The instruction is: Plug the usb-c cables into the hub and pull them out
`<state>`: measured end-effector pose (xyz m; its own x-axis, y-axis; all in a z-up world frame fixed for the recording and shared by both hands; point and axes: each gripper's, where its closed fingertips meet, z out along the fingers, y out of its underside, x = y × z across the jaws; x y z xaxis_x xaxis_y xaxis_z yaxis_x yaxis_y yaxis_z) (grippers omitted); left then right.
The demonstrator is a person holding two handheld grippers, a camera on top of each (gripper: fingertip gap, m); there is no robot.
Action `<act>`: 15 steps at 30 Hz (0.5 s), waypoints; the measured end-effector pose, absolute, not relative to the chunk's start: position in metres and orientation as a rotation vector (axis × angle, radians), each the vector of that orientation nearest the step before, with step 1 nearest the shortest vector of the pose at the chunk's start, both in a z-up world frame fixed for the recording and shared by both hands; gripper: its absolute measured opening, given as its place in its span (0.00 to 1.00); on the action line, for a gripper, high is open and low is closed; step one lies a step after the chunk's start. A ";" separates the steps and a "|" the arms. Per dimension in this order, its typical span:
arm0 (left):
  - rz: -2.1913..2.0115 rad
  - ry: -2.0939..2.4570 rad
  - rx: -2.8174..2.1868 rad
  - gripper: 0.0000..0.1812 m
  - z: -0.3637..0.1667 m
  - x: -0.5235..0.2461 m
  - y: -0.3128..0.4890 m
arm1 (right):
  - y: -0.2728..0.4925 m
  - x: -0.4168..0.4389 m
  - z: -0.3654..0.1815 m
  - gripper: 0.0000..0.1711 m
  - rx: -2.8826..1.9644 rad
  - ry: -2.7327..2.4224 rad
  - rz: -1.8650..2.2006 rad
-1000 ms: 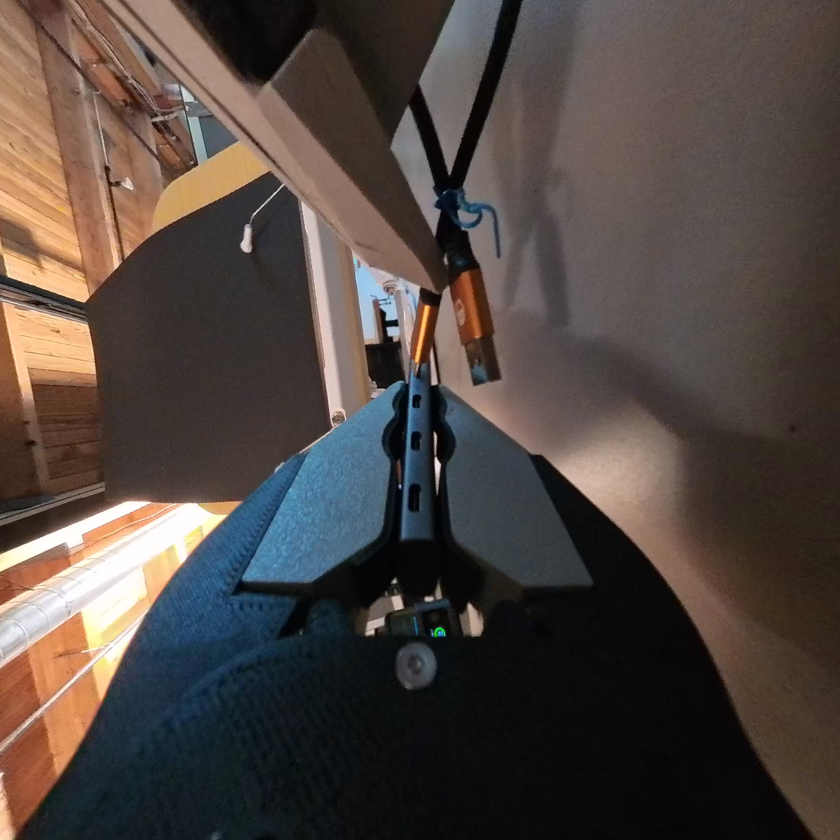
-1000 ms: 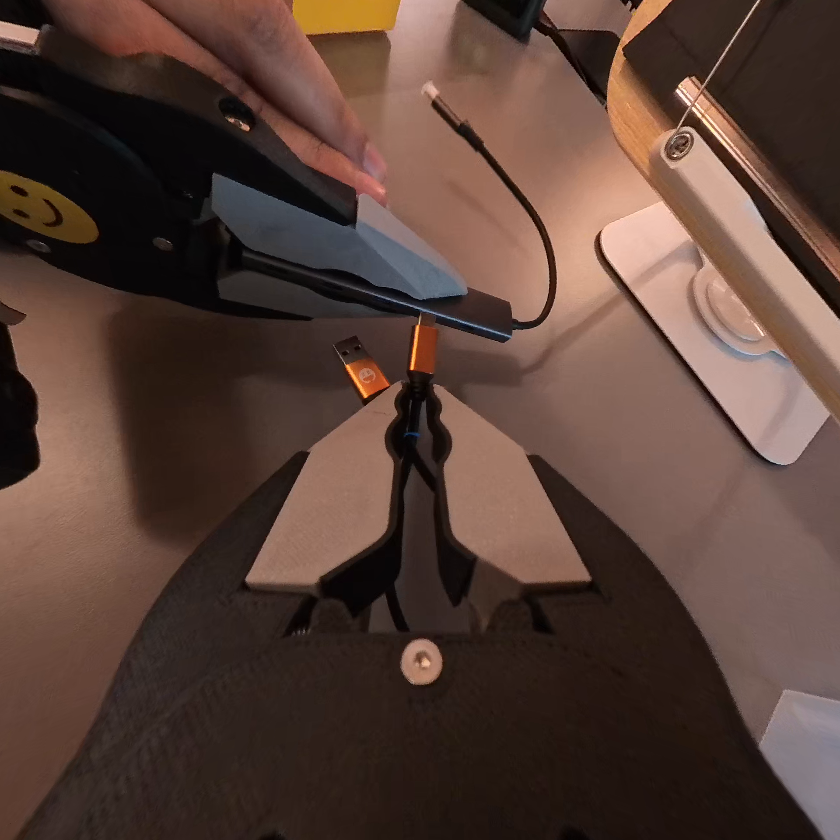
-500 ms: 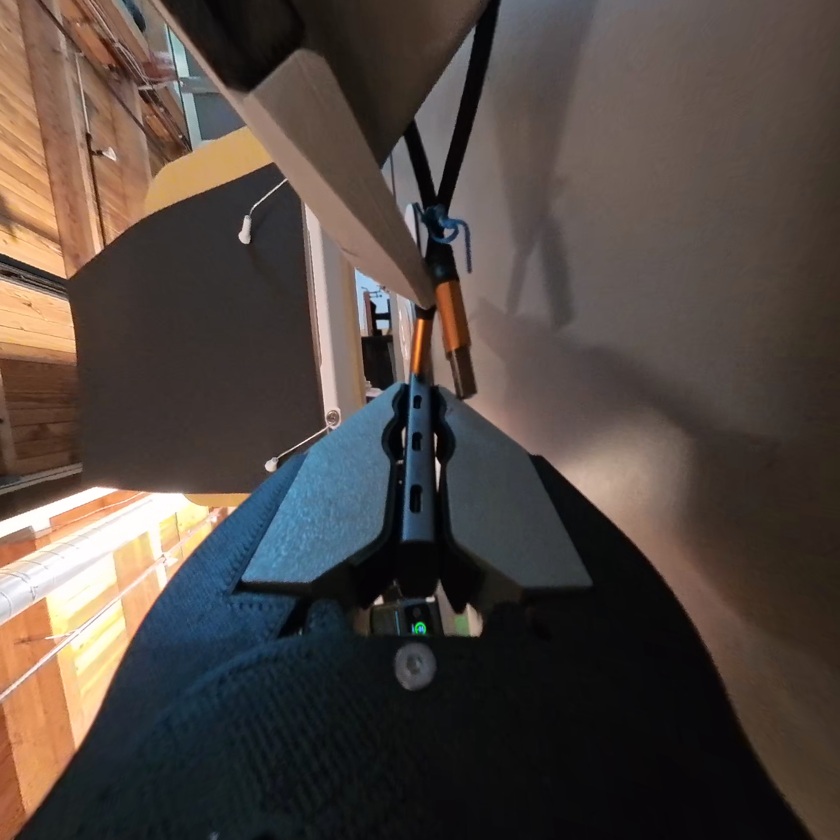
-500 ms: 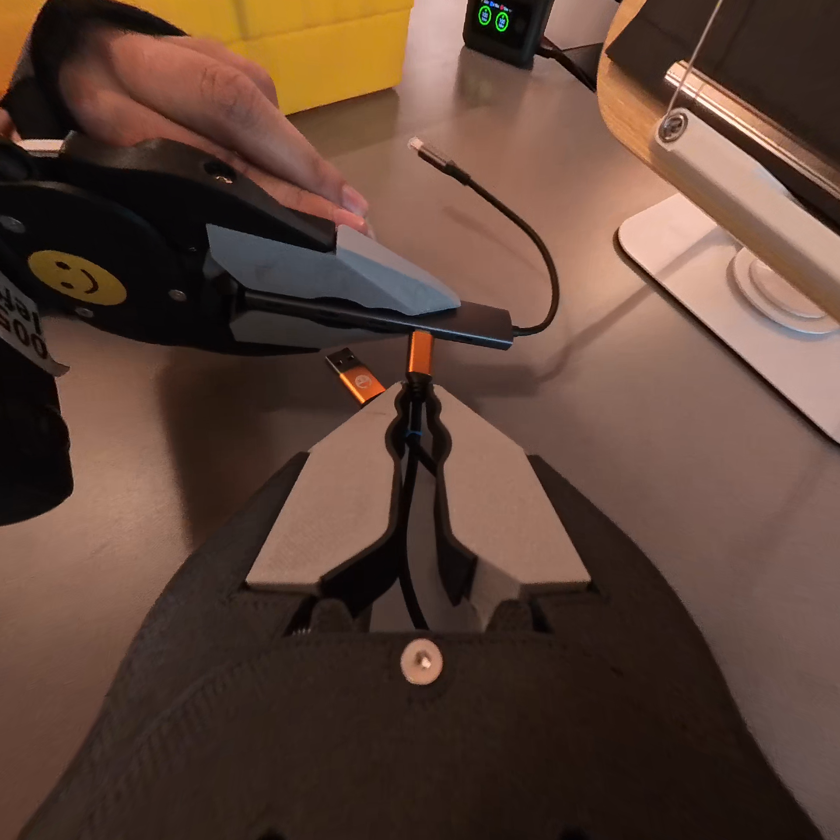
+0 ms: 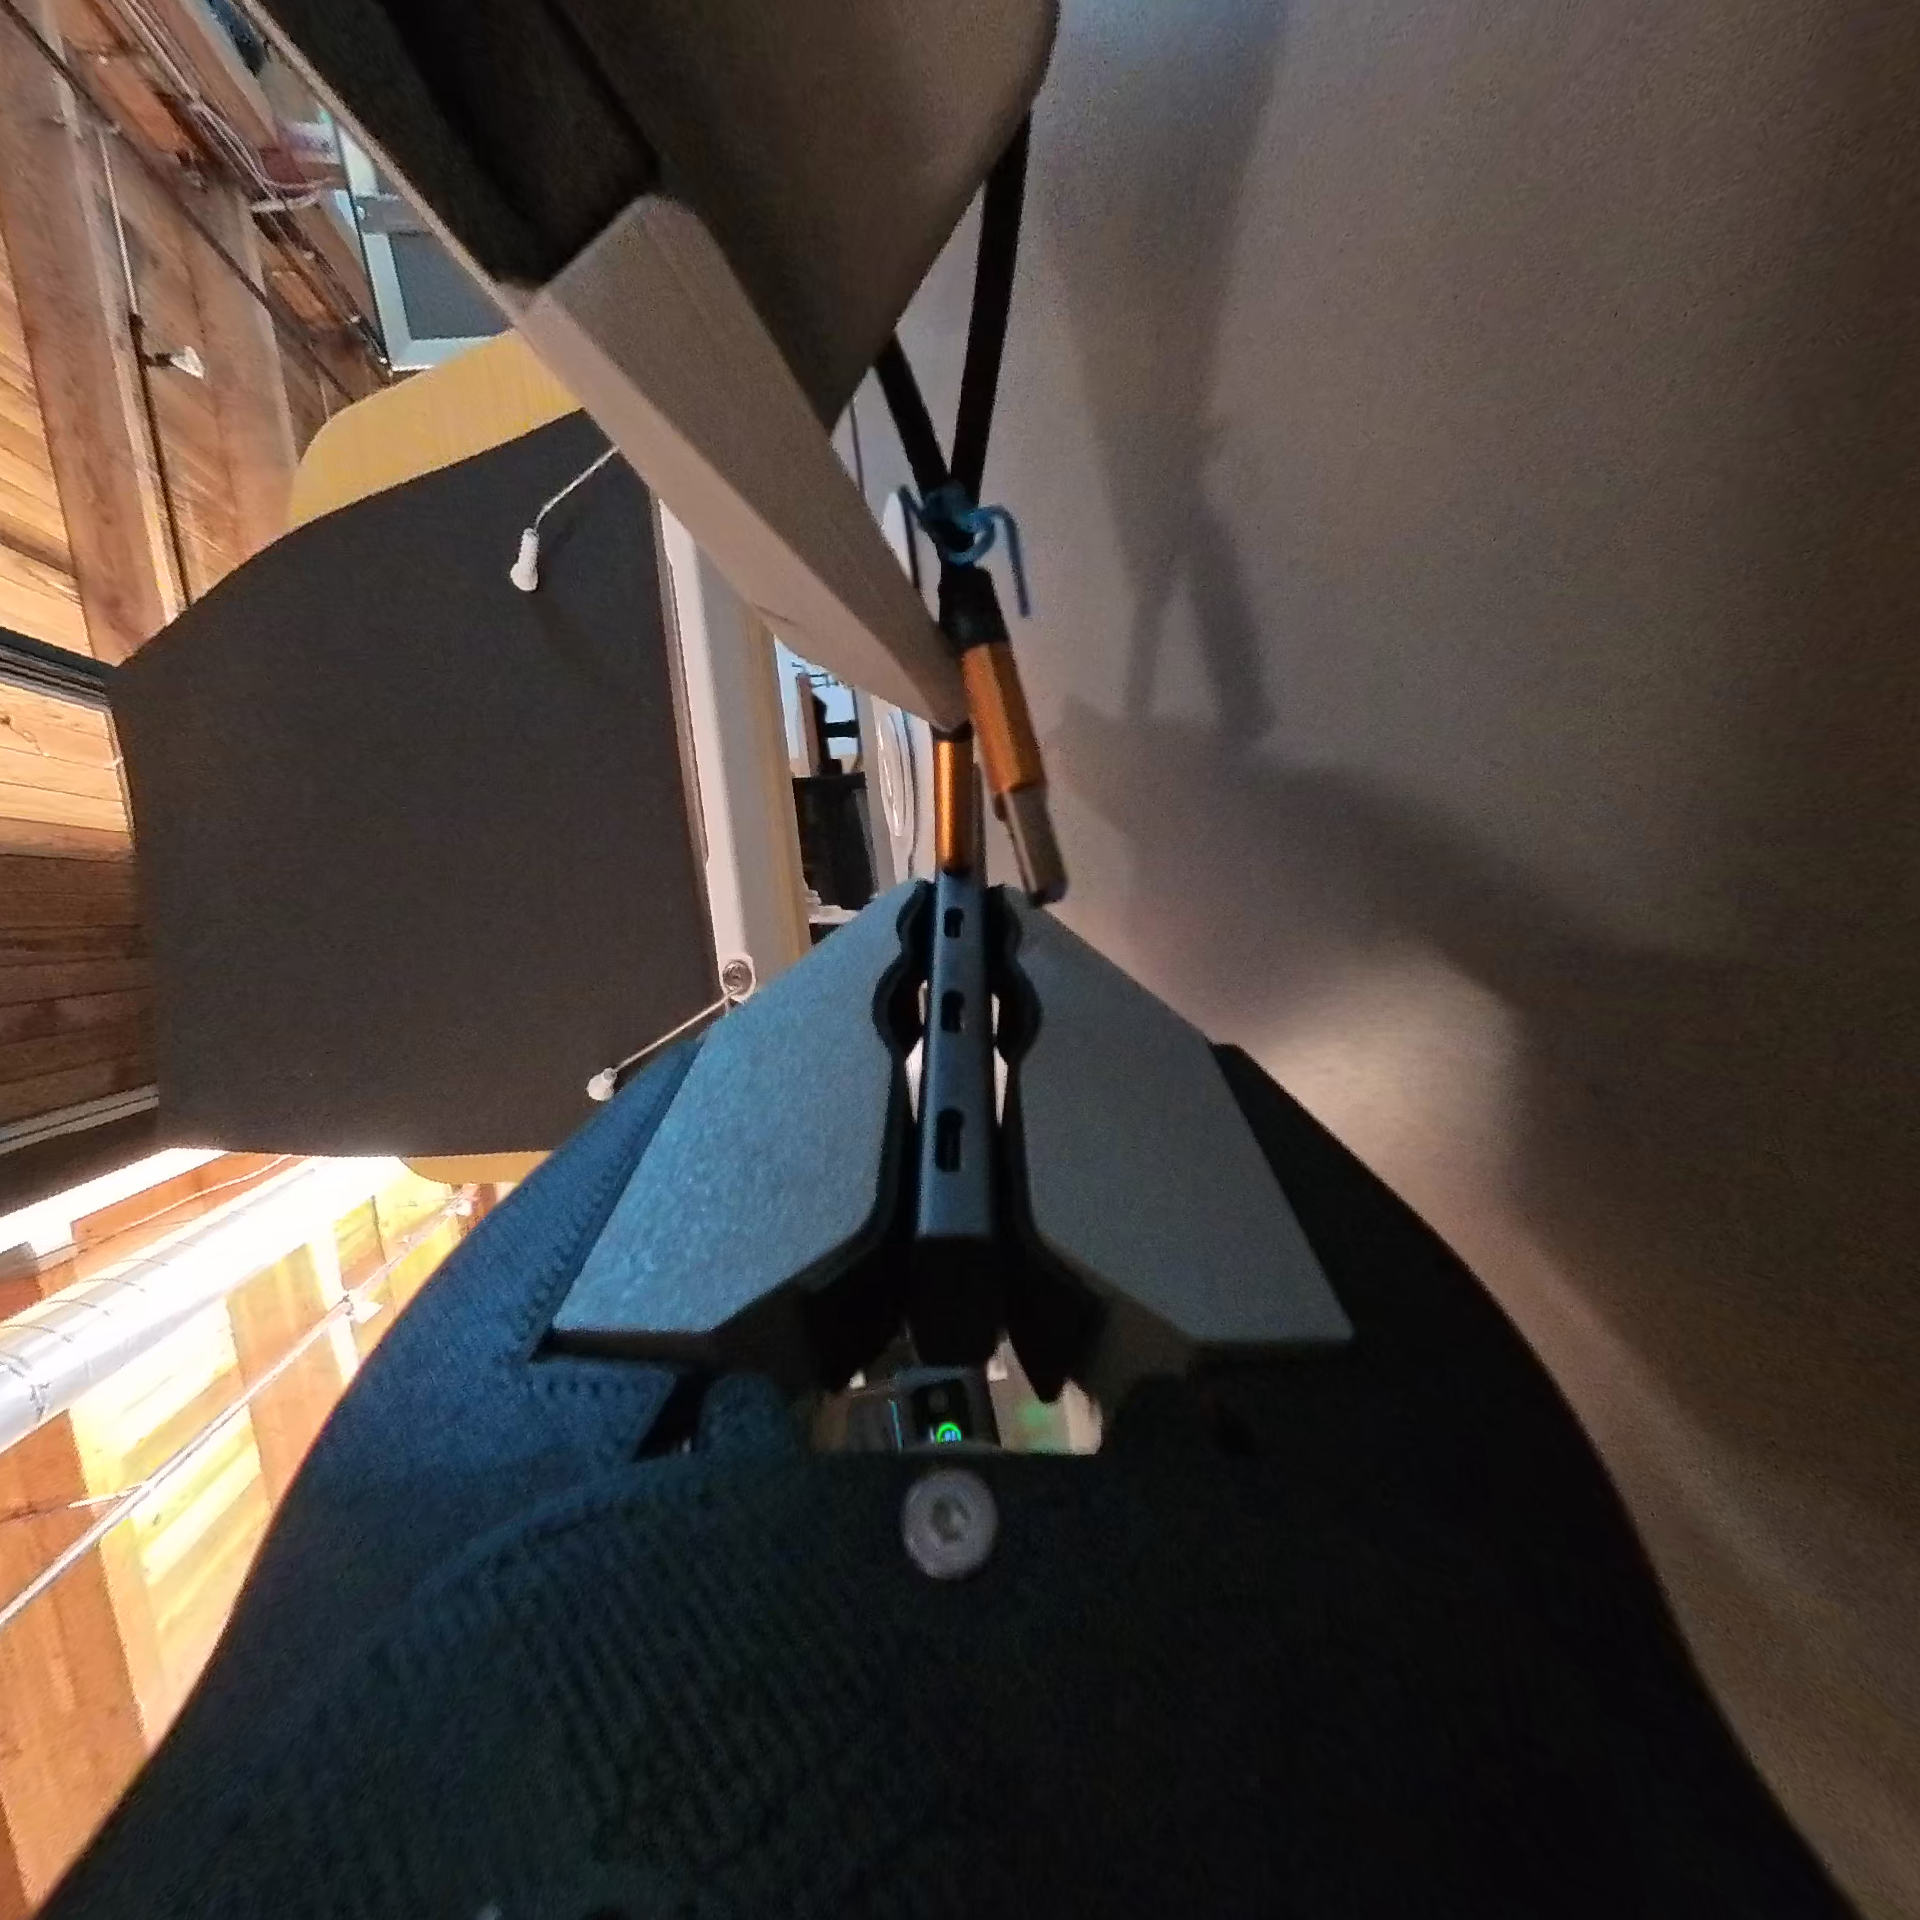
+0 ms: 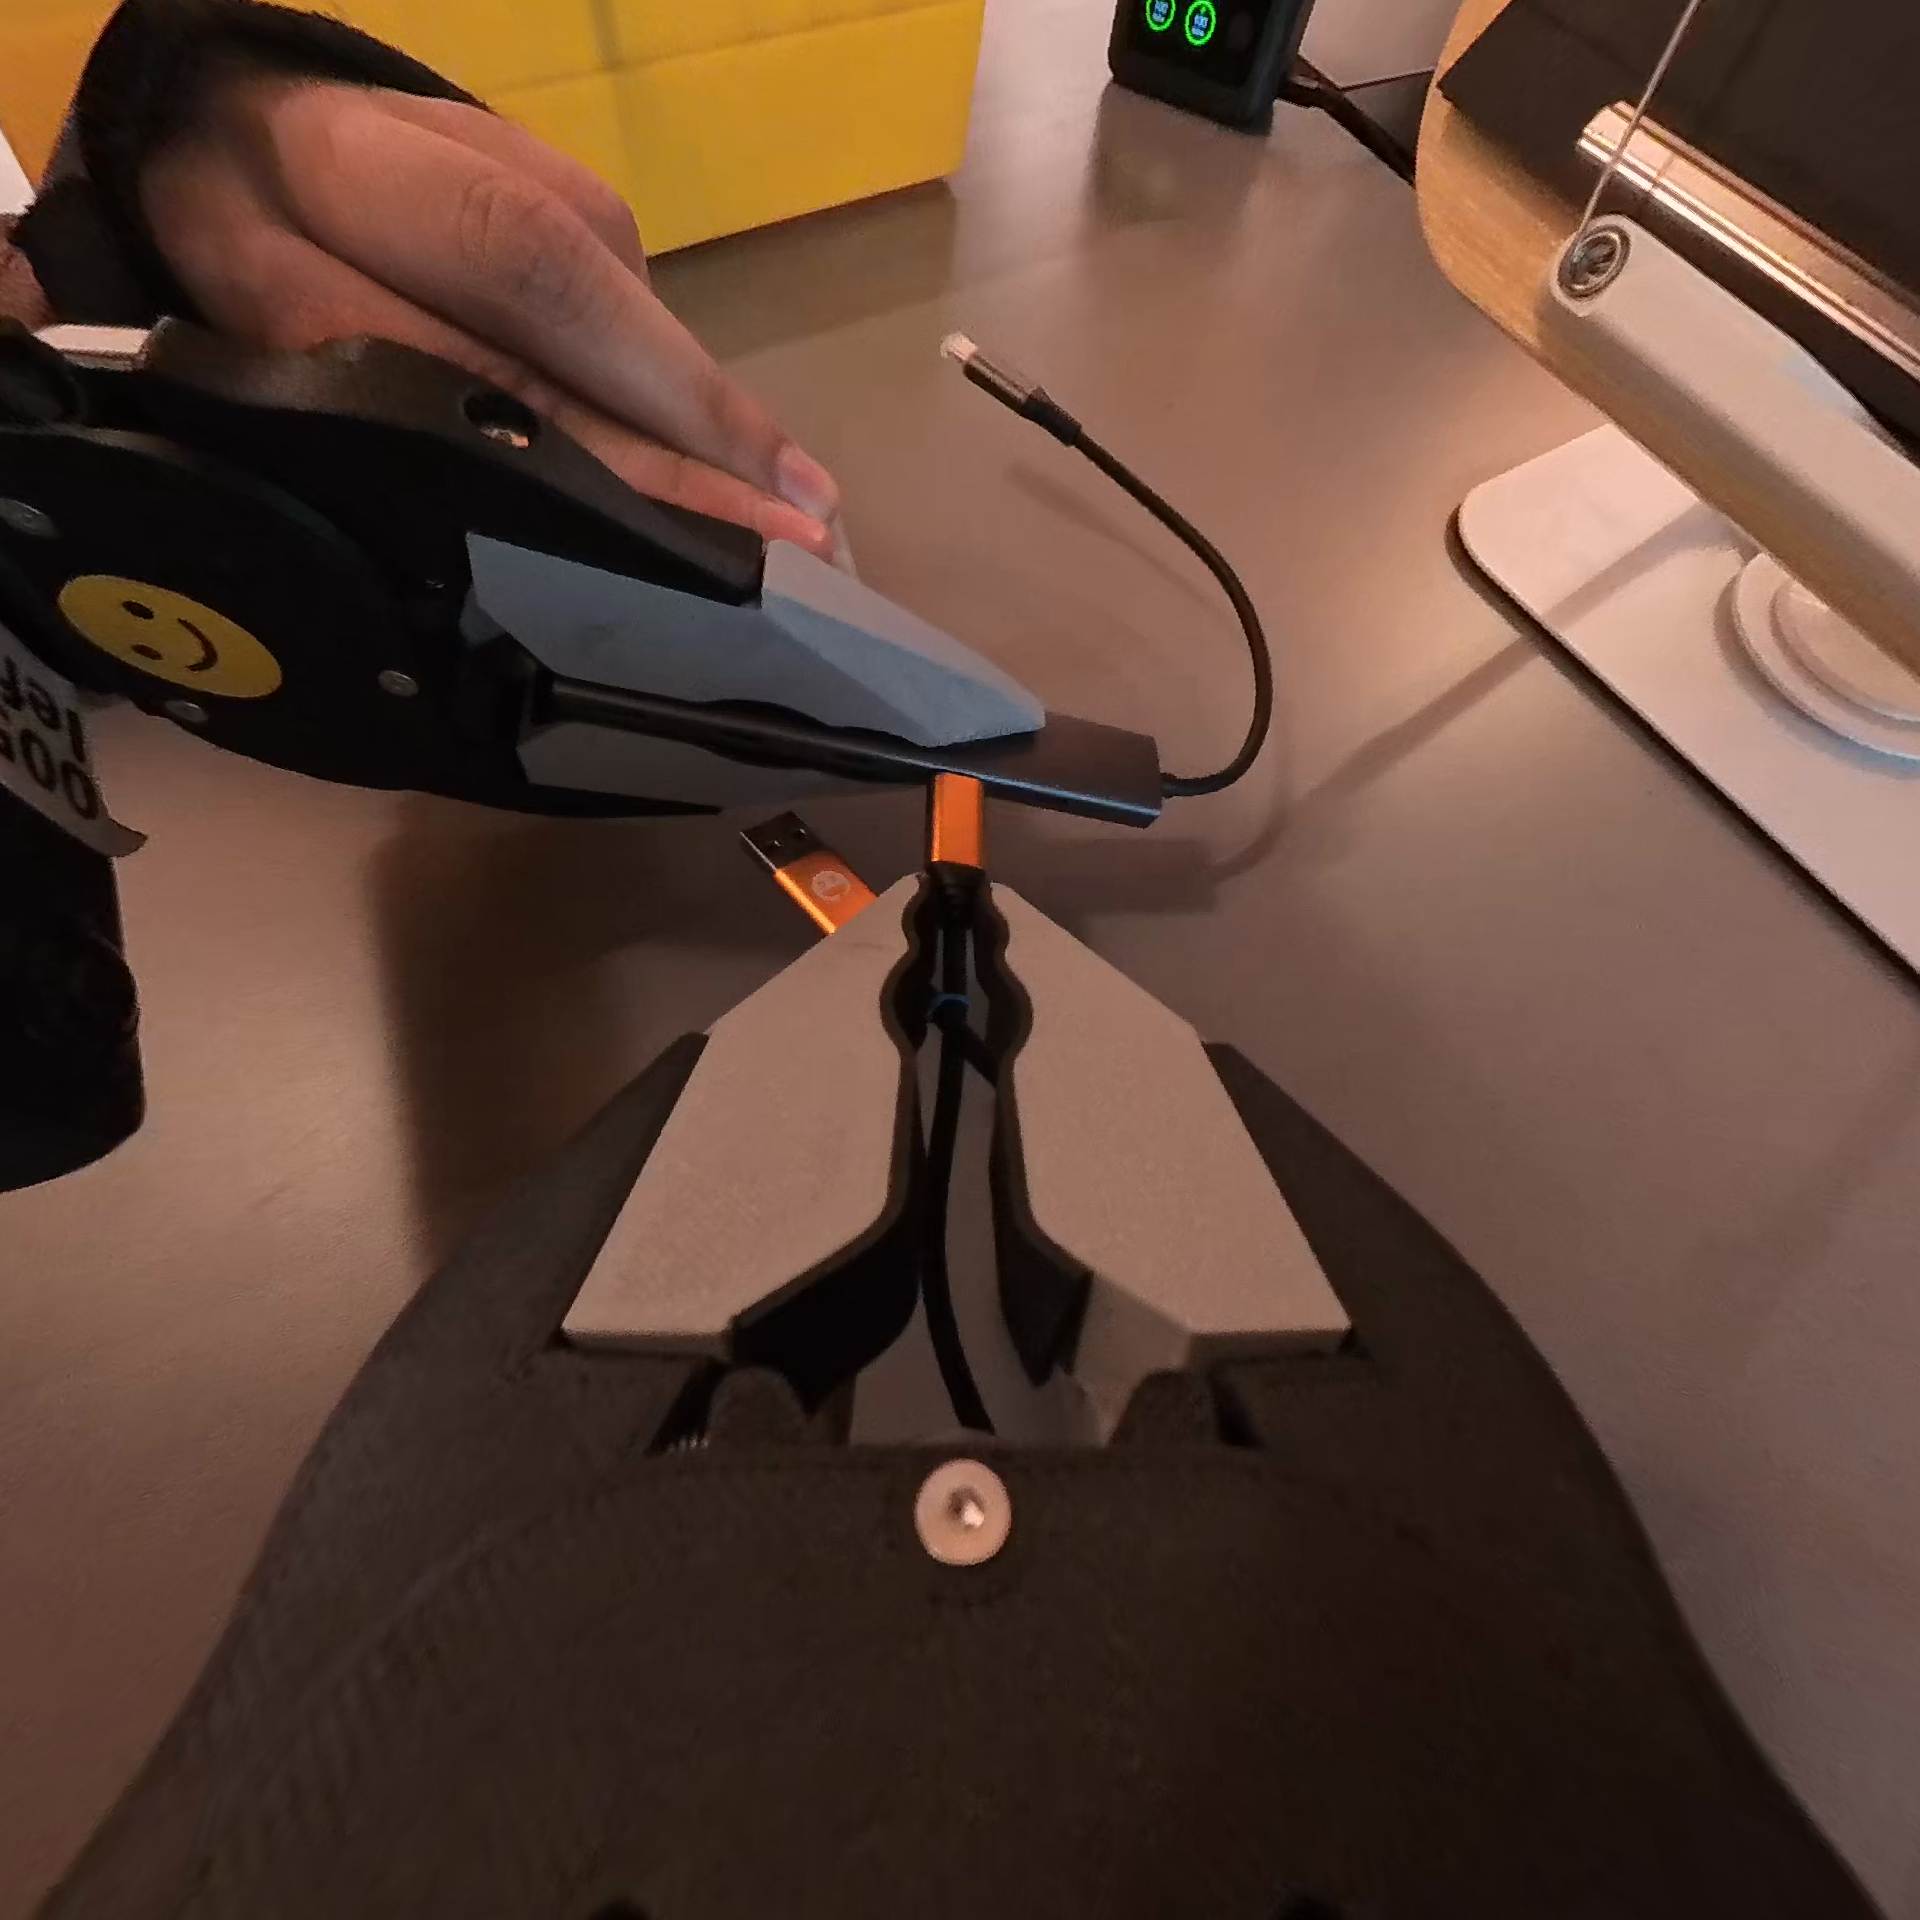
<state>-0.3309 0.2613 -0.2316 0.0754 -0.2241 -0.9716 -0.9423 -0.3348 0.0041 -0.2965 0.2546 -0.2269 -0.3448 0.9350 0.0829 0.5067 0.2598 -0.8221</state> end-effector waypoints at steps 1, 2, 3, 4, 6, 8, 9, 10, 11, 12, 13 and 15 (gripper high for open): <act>1.305 1.174 -1.659 0.03 -0.232 -0.331 0.262 | 0.255 -0.297 -0.227 0.02 -1.301 -1.955 0.956; 1.303 1.164 -1.668 0.03 -0.233 -0.333 0.262 | 0.257 -0.299 -0.228 0.02 -1.304 -1.946 0.945; 1.312 1.156 -1.677 0.04 -0.235 -0.335 0.264 | 0.259 -0.301 -0.230 0.02 -1.315 -1.937 0.933; 1.318 1.156 -1.683 0.04 -0.237 -0.338 0.266 | 0.261 -0.303 -0.232 0.02 -1.335 -1.930 0.920; 1.252 1.137 -1.726 0.04 -0.243 -0.341 0.269 | 0.264 -0.305 -0.235 0.02 -1.359 -1.924 0.894; 1.147 1.073 -1.767 0.04 -0.245 -0.342 0.270 | 0.266 -0.306 -0.233 0.02 -1.344 -1.919 0.870; 1.089 1.026 -1.785 0.04 -0.243 -0.341 0.270 | 0.267 -0.306 -0.231 0.02 -1.339 -1.907 0.866; 1.023 0.966 -1.806 0.04 -0.241 -0.340 0.269 | 0.270 -0.306 -0.229 0.02 -1.341 -1.889 0.854; 0.961 0.899 -1.824 0.05 -0.238 -0.340 0.268 | 0.276 -0.305 -0.229 0.02 -1.346 -1.871 0.815; 0.921 0.842 -1.841 0.08 -0.235 -0.341 0.266 | 0.284 -0.304 -0.230 0.02 -1.349 -1.855 0.759; 0.903 0.802 -1.862 0.11 -0.234 -0.344 0.263 | 0.291 -0.303 -0.230 0.02 -1.350 -1.845 0.715; 0.886 0.737 -1.890 0.16 -0.230 -0.350 0.257 | 0.298 -0.302 -0.232 0.02 -1.368 -1.831 0.694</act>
<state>-0.3496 0.2574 -0.2298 0.5666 -0.1347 -0.8129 -0.7750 -0.4224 -0.4701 -0.3023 0.2978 -0.2315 -0.1624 0.9579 0.2367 0.5606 0.2870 -0.7768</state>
